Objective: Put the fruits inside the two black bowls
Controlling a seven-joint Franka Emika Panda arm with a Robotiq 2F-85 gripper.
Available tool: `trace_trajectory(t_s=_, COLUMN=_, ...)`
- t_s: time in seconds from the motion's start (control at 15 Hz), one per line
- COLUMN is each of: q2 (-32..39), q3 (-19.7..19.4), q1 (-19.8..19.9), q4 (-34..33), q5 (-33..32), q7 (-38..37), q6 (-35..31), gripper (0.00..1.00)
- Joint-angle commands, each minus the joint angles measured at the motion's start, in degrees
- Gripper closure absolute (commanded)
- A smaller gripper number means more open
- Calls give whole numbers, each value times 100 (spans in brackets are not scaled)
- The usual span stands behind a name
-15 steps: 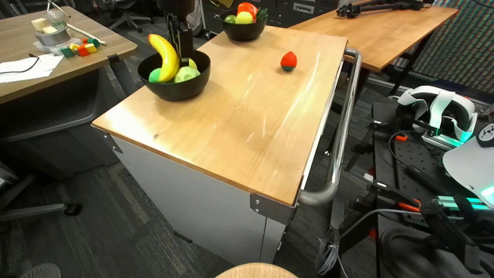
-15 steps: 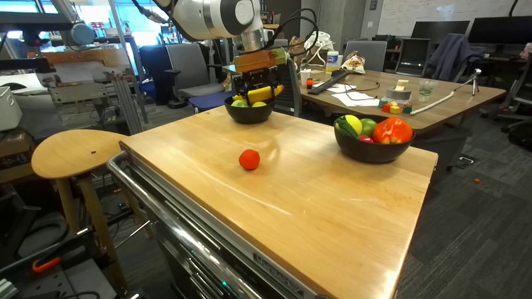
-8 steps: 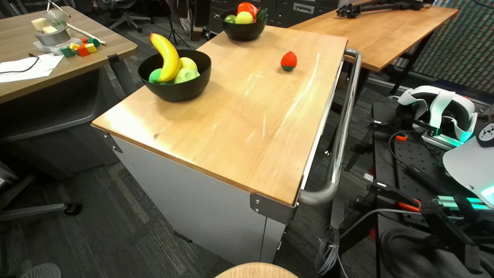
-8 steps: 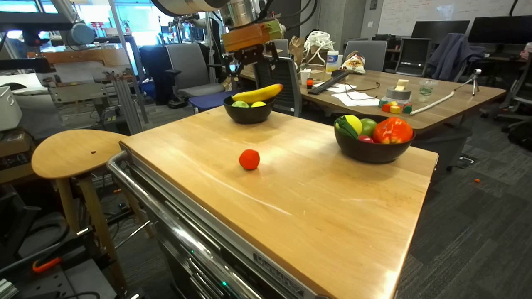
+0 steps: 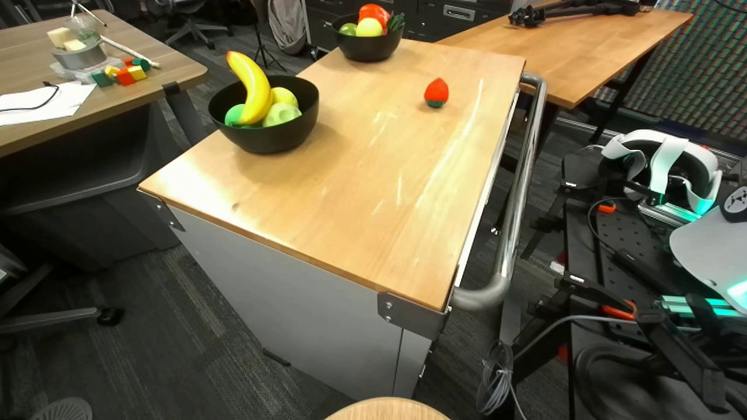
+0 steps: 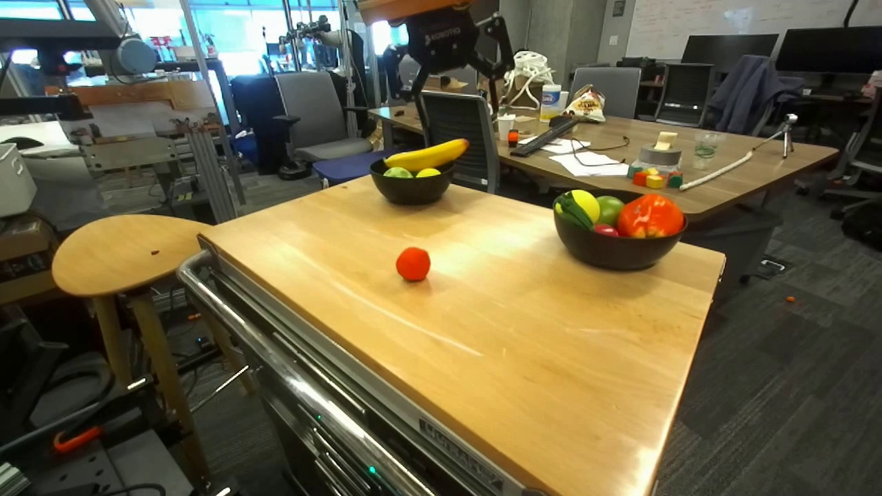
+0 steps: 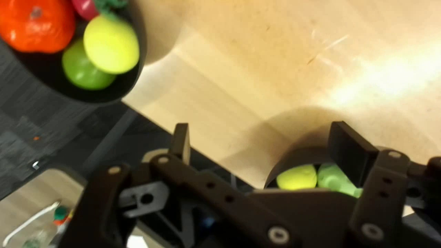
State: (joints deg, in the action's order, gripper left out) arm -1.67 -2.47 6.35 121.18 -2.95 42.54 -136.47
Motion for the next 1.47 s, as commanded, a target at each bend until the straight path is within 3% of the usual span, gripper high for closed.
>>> trace_trajectory(t_s=0.0, q2=-11, q3=-197, q1=-44, q4=13, q5=184, q7=283, q6=356, gripper=0)
trace_trajectory(t_s=0.2, q2=85, q3=-346, q1=43, q4=23, q5=360, q7=646, q6=645, gripper=0)
trace_trajectory(t_s=0.53, q2=112, q3=-303, q1=15, q4=631, q5=299, q7=692, q6=180, gripper=0)
trace_trajectory(t_s=1.07, q2=414, q3=-277, q1=-10, q4=1374, q5=-472, q7=544, q6=-562, gripper=0)
trace_trajectory(t_s=1.4, q2=547, q3=-251, q1=-13, q4=1469, q5=-808, q7=497, q6=-578, gripper=1)
